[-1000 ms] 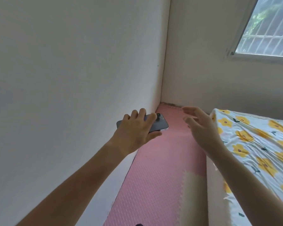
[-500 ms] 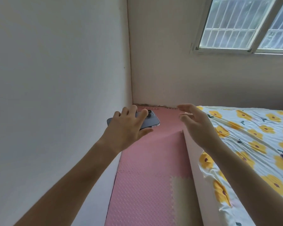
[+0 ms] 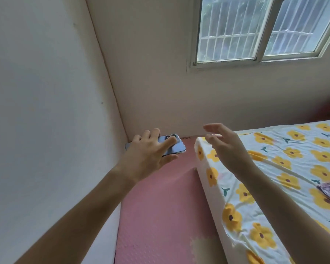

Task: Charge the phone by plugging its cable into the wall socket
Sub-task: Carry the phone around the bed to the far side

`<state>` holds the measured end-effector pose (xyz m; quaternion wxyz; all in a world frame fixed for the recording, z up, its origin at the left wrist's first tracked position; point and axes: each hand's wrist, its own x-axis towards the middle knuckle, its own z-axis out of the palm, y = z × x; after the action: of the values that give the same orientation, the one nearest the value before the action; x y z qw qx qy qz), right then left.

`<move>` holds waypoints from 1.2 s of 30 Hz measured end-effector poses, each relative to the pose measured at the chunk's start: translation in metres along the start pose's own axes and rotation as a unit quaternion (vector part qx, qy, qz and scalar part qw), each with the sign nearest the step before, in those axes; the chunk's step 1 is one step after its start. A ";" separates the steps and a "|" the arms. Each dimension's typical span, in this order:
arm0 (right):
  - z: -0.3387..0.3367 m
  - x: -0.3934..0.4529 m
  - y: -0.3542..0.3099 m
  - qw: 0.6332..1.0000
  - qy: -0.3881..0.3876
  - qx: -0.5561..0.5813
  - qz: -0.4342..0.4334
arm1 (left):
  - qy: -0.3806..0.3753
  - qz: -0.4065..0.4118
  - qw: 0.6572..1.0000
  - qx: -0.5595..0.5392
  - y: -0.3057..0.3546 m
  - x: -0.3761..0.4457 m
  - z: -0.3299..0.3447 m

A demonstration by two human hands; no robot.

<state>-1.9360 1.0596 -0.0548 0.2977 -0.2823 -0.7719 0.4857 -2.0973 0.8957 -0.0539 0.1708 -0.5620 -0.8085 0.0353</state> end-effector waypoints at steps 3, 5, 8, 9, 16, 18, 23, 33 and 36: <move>-0.014 0.051 0.013 1.000 0.009 -0.004 -0.006 | 0.013 0.014 1.000 0.006 -0.002 0.063 0.010; -0.020 0.080 0.019 1.000 0.016 -0.001 -0.005 | 0.019 0.022 1.000 0.004 -0.003 0.097 0.016; -0.022 0.116 0.031 1.000 0.014 -0.006 -0.005 | 0.018 0.029 0.999 0.008 -0.006 0.137 0.026; -0.022 0.128 0.034 1.000 0.012 -0.006 -0.003 | 0.017 0.028 0.999 0.008 -0.009 0.149 0.030; -0.005 0.211 0.053 1.000 0.010 0.006 0.010 | 0.012 0.014 1.000 -0.018 -0.051 0.224 0.068; 0.007 0.237 0.058 1.000 0.008 0.005 0.012 | 0.013 0.013 1.000 -0.016 -0.070 0.244 0.082; 0.043 0.315 0.063 1.000 0.023 0.003 0.014 | 0.028 0.018 0.999 -0.041 -0.134 0.302 0.115; 0.116 0.469 0.060 0.998 0.041 0.038 0.035 | 0.058 0.018 0.994 -0.087 -0.264 0.424 0.164; 0.120 0.495 0.067 0.994 0.050 0.070 0.063 | 0.040 0.022 0.995 -0.094 -0.279 0.451 0.175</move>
<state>-2.3425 1.3728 -0.0666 0.3239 -0.3325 -0.7009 0.5416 -2.5422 1.2327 -0.0420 0.1486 -0.5939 -0.7884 -0.0600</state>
